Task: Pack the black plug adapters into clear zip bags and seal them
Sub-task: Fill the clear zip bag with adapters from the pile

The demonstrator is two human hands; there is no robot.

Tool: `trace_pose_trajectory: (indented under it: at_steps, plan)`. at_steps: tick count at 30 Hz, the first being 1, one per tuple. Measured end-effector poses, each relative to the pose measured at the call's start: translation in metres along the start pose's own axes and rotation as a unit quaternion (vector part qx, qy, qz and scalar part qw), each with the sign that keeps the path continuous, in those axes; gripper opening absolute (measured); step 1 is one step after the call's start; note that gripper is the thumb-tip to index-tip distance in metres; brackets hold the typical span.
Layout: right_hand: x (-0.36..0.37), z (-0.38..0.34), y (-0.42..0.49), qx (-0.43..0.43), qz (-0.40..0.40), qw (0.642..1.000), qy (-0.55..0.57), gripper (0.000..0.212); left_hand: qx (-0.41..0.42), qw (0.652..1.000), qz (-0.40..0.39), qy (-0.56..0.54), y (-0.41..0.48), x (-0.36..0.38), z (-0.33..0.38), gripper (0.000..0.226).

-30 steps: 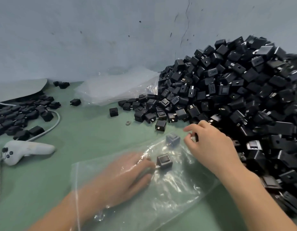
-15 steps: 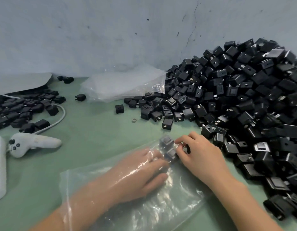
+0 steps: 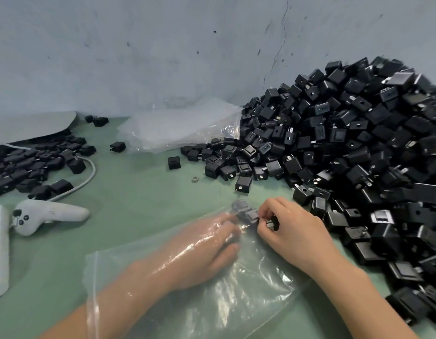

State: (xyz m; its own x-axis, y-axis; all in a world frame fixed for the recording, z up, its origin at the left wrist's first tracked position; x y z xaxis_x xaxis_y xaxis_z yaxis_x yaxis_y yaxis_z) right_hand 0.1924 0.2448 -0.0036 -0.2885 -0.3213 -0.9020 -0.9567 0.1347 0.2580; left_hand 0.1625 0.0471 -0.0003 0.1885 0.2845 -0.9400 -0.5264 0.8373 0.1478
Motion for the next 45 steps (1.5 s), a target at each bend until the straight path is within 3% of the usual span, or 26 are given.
trace_pose_trajectory:
  at_steps: [5, 14, 18, 21, 23, 26, 28, 30, 31, 33, 36, 38, 40, 45]
  plan:
    - [0.001, 0.000, -0.002, -0.006, 0.012, 1.000, 0.000, 0.007, 0.009, 1.000, 0.026, 0.005, 0.002, -0.007, -0.003, 0.029]
    - [0.003, -0.002, -0.003, 0.002, 0.054, 0.998, -0.013, 0.010, 0.001, 0.999, 0.003, 0.045, 0.006, -0.009, -0.009, 0.043]
    - [0.001, -0.009, -0.006, 0.021, 0.079, 0.996, -0.031, 0.009, -0.059, 0.990, 0.036, -0.119, -0.037, -0.025, -0.002, 0.041]
    - [0.002, -0.012, -0.006, 0.023, 0.095, 0.994, -0.046, 0.009, -0.065, 0.971, 0.072, -0.218, -0.096, -0.059, -0.019, 0.042]
    - [0.003, -0.012, -0.005, 0.023, 0.093, 0.993, -0.064, 0.014, -0.152, 0.934, 0.083, -0.312, -0.130, -0.077, -0.035, 0.032]
    - [-0.002, -0.009, -0.005, 0.044, 0.089, 0.995, -0.033, 0.019, -0.286, 0.866, 0.242, -0.332, -0.171, -0.088, -0.070, 0.040]
    - [-0.012, -0.012, -0.005, 0.073, 0.112, 0.988, 0.077, 0.016, -0.311, 0.832, 0.347, -0.302, -0.178, -0.093, -0.080, 0.052]
    - [-0.027, -0.018, 0.000, 0.122, 0.121, 0.948, 0.266, 0.012, -0.266, 0.813, 0.406, -0.321, -0.167, -0.098, -0.071, 0.049]
    - [-0.036, -0.024, 0.002, 0.153, 0.111, 0.899, 0.396, 0.011, -0.231, 0.817, 0.417, -0.325, -0.157, -0.101, -0.058, 0.041]
    - [-0.051, -0.042, 0.002, 0.206, 0.049, 0.754, 0.621, 0.010, -0.159, 0.837, 0.402, -0.336, -0.129, -0.104, -0.024, 0.022]
    - [-0.059, -0.069, -0.003, 0.216, -0.029, 0.535, 0.816, 0.010, -0.093, 0.856, 0.329, -0.389, -0.088, -0.096, 0.032, 0.018]
    - [-0.057, -0.088, -0.009, 0.217, -0.064, 0.445, 0.866, 0.012, -0.097, 0.863, 0.276, -0.411, -0.070, -0.080, 0.059, 0.019]
    - [-0.051, -0.101, -0.016, 0.229, -0.084, 0.422, 0.873, 0.009, -0.116, 0.859, 0.243, -0.435, -0.058, -0.060, 0.077, 0.019]
    - [-0.039, -0.118, -0.028, 0.251, -0.091, 0.453, 0.851, 0.007, -0.193, 0.803, 0.281, -0.489, -0.055, -0.033, 0.080, 0.027]
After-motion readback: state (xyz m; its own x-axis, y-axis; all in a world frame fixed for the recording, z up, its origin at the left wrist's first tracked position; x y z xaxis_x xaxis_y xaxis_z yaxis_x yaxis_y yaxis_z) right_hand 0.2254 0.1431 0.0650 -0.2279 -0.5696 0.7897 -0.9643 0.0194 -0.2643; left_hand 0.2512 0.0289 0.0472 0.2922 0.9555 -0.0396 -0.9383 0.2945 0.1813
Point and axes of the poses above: each hand's wrist, its own y-axis towards the middle knuckle, its own x-axis out of the palm, z = x × y, the point moved 3 cm from there along y, towards the middle knuckle, and after that the axes turned 5 degrees about x, right-handed, at the moved point
